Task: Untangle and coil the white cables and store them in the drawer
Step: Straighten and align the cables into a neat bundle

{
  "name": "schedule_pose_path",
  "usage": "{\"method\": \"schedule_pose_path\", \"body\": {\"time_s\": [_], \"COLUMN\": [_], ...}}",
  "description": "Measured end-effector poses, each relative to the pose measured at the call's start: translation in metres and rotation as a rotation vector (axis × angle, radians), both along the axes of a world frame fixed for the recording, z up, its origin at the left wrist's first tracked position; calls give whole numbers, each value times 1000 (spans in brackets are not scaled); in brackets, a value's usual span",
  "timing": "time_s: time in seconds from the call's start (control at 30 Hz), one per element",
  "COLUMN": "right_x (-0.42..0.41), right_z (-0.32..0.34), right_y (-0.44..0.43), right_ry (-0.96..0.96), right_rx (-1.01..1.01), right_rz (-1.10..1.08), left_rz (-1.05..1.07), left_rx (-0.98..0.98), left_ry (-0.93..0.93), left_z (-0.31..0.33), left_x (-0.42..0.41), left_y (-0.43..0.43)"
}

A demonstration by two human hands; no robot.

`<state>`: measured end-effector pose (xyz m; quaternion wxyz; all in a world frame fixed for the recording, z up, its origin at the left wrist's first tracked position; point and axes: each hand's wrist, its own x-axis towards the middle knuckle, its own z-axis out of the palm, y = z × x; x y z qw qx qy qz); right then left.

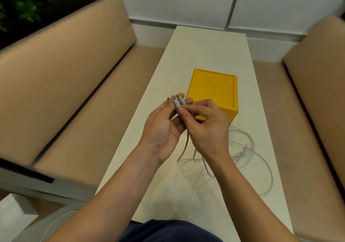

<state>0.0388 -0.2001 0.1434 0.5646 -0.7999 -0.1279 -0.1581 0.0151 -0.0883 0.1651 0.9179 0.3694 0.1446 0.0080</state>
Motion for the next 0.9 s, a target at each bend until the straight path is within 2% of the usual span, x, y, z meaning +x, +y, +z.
{"method": "schedule_pose_path", "body": {"time_s": [0.23, 0.37, 0.5, 0.57, 0.67, 0.73, 0.8, 0.9], "right_x": [-2, -3, -4, -5, -9, -8, -8, -9], "right_z": [2, 1, 1, 1, 3, 6, 12, 16], "right_y": [1, -1, -1, -1, 2, 1, -2, -9], "right_ry": [35, 65, 64, 72, 272, 430, 545, 546], "right_rx": [-21, 5, -95, -70, 152, 251, 294, 250], "right_rz": [-2, 22, 110, 116, 70, 136, 273, 402], "left_rz": [21, 22, 72, 98, 153, 155, 125, 70], "left_rx": [-78, 21, 30, 101, 303, 430, 493, 535], "left_ry": [20, -16, -7, -35, -83, -109, -120, -124], "left_z": [0, -3, -7, -6, -2, 0, 2, 4], "left_x": [-6, -7, -6, -7, -7, -7, -7, -7], "left_y": [-4, -5, -4, -5, -8, -8, -6, -3]}}
